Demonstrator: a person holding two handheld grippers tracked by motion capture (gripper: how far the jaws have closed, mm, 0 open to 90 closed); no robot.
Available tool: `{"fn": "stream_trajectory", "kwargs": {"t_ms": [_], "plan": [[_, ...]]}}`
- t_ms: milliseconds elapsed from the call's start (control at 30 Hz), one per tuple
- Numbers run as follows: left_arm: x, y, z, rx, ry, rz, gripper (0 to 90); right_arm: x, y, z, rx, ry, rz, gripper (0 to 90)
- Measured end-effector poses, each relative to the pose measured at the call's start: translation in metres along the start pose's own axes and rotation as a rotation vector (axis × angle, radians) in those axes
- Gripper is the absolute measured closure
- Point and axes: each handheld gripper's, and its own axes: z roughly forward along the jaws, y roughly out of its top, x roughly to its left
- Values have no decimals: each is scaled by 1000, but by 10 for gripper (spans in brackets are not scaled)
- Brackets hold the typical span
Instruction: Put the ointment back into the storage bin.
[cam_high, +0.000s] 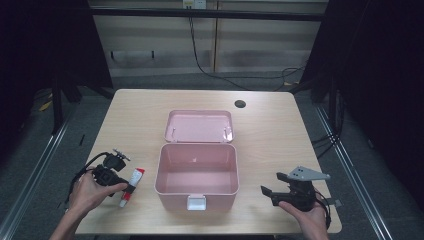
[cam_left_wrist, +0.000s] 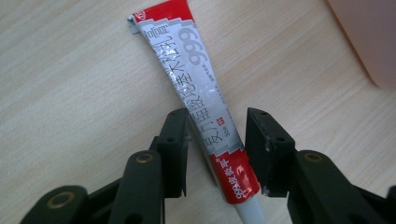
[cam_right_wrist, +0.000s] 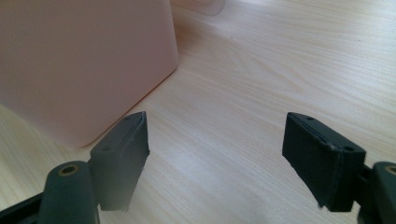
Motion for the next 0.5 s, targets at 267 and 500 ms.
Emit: {"fn": "stream_trajectory", "kwargs": {"t_ms": [267,500], "plan": [[-5,9,7,40,2,55,657,0,0,0,1,4,0,226],[-11,16,11,105,26,122,661,-1,0,0,0,13,11,226]]}}
